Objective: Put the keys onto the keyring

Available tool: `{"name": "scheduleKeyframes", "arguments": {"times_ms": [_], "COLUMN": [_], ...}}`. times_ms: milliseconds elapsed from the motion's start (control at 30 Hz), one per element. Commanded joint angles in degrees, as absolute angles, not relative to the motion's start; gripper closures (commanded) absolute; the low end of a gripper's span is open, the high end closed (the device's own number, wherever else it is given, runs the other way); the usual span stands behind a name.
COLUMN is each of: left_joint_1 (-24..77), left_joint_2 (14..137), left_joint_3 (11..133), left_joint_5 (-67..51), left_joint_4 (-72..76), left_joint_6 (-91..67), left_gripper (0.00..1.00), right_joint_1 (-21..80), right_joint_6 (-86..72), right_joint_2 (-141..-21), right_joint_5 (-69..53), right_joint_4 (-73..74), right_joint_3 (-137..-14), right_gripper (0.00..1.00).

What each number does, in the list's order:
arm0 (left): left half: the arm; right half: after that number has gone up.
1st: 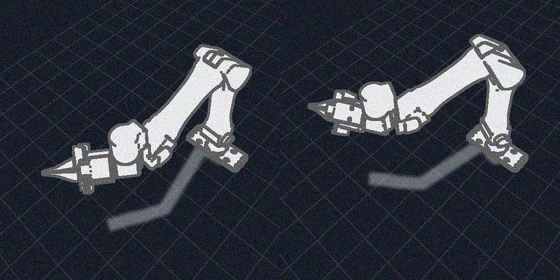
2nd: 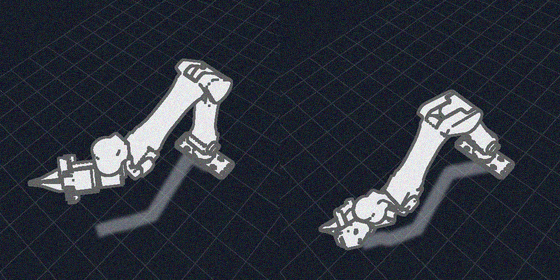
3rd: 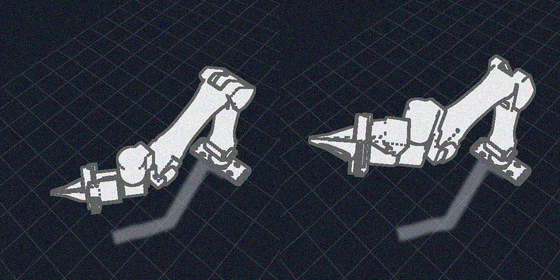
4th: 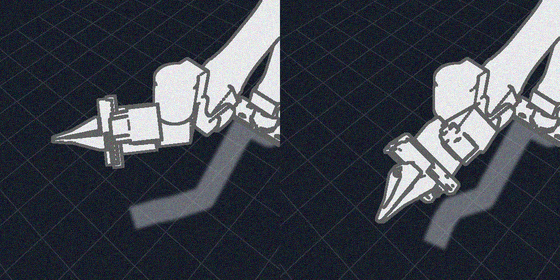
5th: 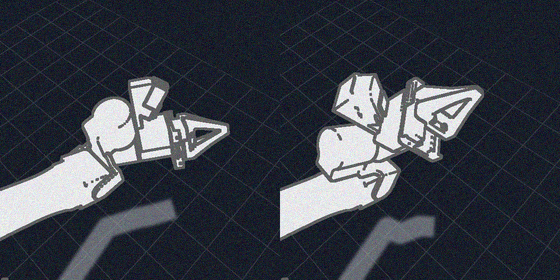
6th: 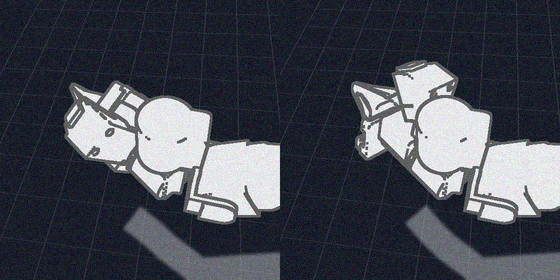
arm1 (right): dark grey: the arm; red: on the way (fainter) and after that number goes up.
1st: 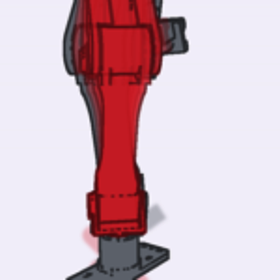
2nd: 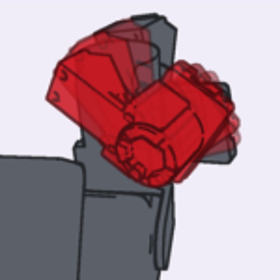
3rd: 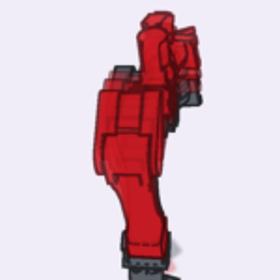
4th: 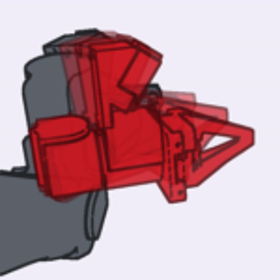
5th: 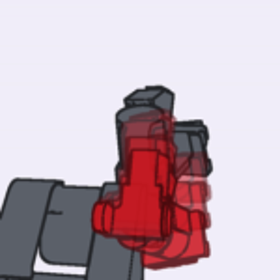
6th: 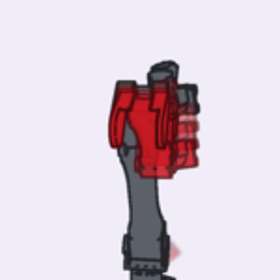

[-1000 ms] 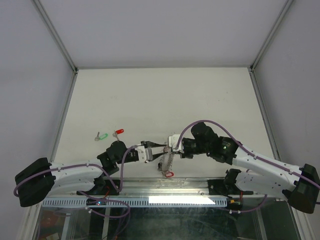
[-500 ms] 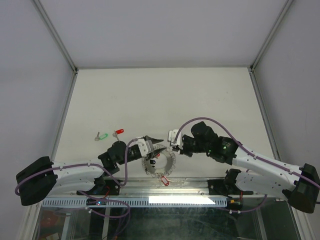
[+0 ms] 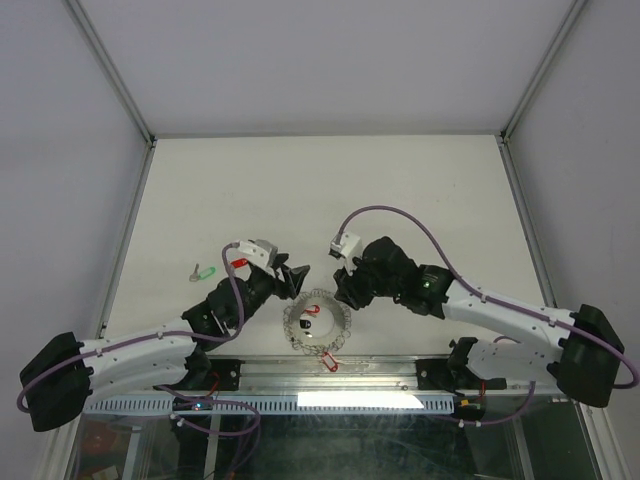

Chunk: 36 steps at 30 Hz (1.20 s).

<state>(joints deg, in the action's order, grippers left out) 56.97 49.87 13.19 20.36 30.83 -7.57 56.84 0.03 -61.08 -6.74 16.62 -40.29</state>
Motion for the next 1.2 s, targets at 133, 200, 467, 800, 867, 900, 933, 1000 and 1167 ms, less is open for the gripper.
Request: {"name": "scheduleKeyframes", "arguments": {"times_ms": [133,200,467,800,867,900,933,1000,1167], "left_joint_1": [42.64,39.73,37.93,37.95,37.97,37.97,37.91,37.96,37.91], "left_joint_2": [42.31,41.65,39.96,35.93,35.41,35.23,35.10,35.05,36.06], "left_joint_3": [17.59,18.64,23.58,25.81,25.91,25.93,25.93,25.78,26.16], "left_joint_5": [19.17,17.85,18.44,21.28,22.32,22.60,22.79,22.94,22.85], "left_joint_4": [16.03,13.73,5.96,-0.07,-0.78,-1.15,-1.37,-1.37,-1.17], "left_joint_6": [-25.03,-26.34,-23.86,-21.18,-21.33,-21.40,-21.43,-21.74,-21.56], "left_gripper": [0.38,0.38,0.35,0.34,0.34,0.34,0.34,0.34,0.33], "right_joint_1": [57.05,57.19,58.18,58.64,59.30,59.70,60.27,62.02,69.16], "right_joint_6": [-8.27,-4.96,25.09,37.38,35.50,33.78,31.80,26.27,10.60], "right_joint_2": [-67.82,-68.96,-74.06,-85.54,-87.00,-87.48,-87.77,-87.46,-85.48], "right_joint_5": [-13.22,-16.17,-28.25,-34.30,-32.21,-30.66,-29.03,-25.19,-15.65], "right_joint_4": [4.81,0.38,-11.44,-4.78,-3.15,-1.96,-0.41,2.35,5.51], "right_joint_3": [-41.40,-40.36,-35.74,-45.70,-47.54,-48.30,-49.06,-50.09,-48.75], "right_gripper": [0.58,0.57,0.58,0.62,0.63,0.63,0.63,0.61,0.51]}}
